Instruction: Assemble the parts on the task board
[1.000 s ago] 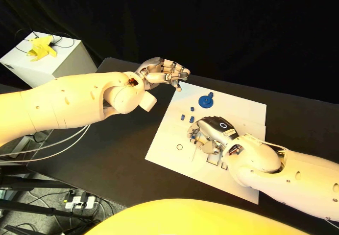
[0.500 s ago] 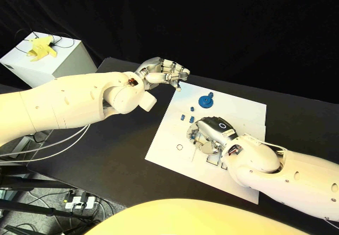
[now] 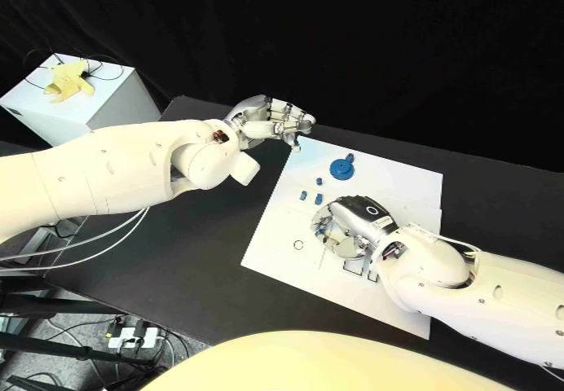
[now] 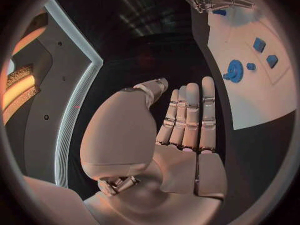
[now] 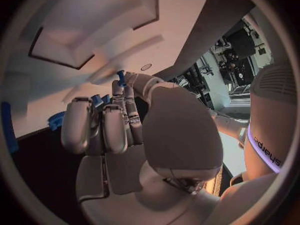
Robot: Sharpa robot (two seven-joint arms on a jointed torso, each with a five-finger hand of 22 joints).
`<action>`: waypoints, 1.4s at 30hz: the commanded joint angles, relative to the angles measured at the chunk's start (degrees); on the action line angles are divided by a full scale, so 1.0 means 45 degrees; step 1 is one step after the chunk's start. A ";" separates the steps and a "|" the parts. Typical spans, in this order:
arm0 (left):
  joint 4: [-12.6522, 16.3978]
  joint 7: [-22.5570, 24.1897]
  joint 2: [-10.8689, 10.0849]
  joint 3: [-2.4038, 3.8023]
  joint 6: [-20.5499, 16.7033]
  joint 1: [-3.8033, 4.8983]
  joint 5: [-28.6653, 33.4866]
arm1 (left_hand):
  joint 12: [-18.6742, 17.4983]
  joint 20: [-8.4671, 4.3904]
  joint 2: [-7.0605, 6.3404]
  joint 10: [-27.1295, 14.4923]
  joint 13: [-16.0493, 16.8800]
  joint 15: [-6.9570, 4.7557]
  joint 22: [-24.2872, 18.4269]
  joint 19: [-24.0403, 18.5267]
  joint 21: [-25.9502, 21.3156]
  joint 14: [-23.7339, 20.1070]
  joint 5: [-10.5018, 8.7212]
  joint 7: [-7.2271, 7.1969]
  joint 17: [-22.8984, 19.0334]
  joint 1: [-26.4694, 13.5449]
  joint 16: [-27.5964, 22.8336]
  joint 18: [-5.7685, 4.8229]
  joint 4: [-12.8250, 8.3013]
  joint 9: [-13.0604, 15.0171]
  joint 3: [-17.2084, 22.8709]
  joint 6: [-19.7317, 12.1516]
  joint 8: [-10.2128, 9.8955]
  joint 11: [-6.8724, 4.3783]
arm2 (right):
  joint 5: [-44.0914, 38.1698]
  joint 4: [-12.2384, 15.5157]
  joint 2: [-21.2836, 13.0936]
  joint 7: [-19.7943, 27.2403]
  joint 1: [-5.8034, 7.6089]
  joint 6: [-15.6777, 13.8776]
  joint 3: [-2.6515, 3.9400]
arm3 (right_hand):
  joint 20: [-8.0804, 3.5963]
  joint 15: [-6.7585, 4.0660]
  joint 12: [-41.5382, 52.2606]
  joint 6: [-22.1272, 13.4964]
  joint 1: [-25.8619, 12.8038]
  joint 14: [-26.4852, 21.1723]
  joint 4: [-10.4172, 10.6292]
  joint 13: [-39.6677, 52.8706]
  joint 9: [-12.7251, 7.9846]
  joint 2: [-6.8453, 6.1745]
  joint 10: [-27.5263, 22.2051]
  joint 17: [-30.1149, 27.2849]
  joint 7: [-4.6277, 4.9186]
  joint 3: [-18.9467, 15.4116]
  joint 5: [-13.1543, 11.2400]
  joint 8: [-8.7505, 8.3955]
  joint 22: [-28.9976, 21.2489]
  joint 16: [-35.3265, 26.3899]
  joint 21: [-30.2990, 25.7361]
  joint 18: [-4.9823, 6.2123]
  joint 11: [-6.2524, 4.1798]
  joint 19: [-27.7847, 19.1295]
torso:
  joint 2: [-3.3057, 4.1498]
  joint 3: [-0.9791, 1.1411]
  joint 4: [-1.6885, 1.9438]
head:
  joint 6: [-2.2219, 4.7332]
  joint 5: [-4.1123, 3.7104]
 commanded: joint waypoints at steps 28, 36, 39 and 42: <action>-0.0011 -0.0005 0.0025 0.0007 0.0096 0.0009 -0.0030 | -0.0061 -0.0010 0.0052 0.0094 -0.0021 -0.0006 -0.0038 0.0059 -0.0080 0.0049 -0.0002 0.0030 -0.0023 0.0059 -0.0097 0.0169 0.0013 -0.0017 -0.0058 0.0030 -0.0084 0.0003 | 0.0334 0.0016 -0.0071 0.0123 -0.0051 0.0735 -0.0058 | 0.0520 0.0517 -0.0257 -0.1122 -0.0403 0.0107 -0.0039 -0.0978 -0.0325 -0.0448 -0.2058 -0.1006 0.0273 -0.0604 -0.0207 -0.0896 -0.0011 -0.0821 -0.2620 0.0332 0.0177 -0.0709 | -0.0001 0.0004 0.0017 | 0.0001 -0.0095; -0.0033 -0.0012 0.0034 0.0006 0.0114 0.0009 -0.0030 | -0.0061 -0.0010 0.0052 0.0094 -0.0021 -0.0006 -0.0038 0.0059 -0.0080 0.0049 -0.0002 0.0030 -0.0023 0.0059 -0.0097 0.0169 0.0013 -0.0017 -0.0058 0.0030 -0.0084 0.0003 | 0.0324 0.0024 -0.0140 -0.0051 -0.0047 0.0381 -0.0058 | 0.0673 0.0726 -0.0206 -0.1363 0.0757 -0.0270 0.0401 -0.1581 -0.0761 0.0244 -0.3636 -0.1989 0.0300 -0.3280 -0.0124 -0.1505 -0.1407 -0.1670 -0.5288 0.0708 0.0427 -0.1187 | 0.0009 0.0014 -0.0006 | 0.0001 -0.0153; -0.0046 -0.0015 0.0040 0.0005 0.0123 0.0008 -0.0030 | -0.0061 -0.0010 0.0052 0.0094 -0.0021 -0.0006 -0.0038 0.0059 -0.0080 0.0049 -0.0002 0.0030 -0.0023 0.0059 -0.0097 0.0169 0.0013 -0.0017 -0.0058 0.0030 -0.0084 0.0003 | 0.0320 0.0061 -0.0205 -0.0118 -0.0037 0.0140 -0.0056 | 0.0746 0.0796 -0.0229 -0.1724 0.1409 -0.0324 0.0943 -0.1590 -0.1005 0.0320 -0.4126 -0.2156 0.0209 -0.4240 -0.0041 -0.1872 -0.1634 -0.1772 -0.5668 0.0731 0.0547 -0.1171 | 0.0002 0.0020 -0.0004 | 0.0001 -0.0196; -0.0070 -0.0017 0.0046 0.0003 0.0132 0.0008 -0.0030 | -0.0061 -0.0010 0.0052 0.0094 -0.0021 -0.0006 -0.0038 0.0059 -0.0080 0.0049 -0.0002 0.0030 -0.0023 0.0059 -0.0097 0.0169 0.0013 -0.0017 -0.0058 0.0030 -0.0084 0.0003 | 0.0354 0.0139 -0.0305 -0.0172 -0.0001 -0.0121 -0.0051 | 0.0793 0.0846 -0.0214 -0.2036 0.1991 -0.0372 0.1647 -0.1583 -0.1233 0.0256 -0.4458 -0.2274 0.0193 -0.4883 -0.0014 -0.2046 -0.1802 -0.1830 -0.5958 0.0757 0.0617 -0.1166 | -0.0010 0.0017 -0.0007 | 0.0001 -0.0265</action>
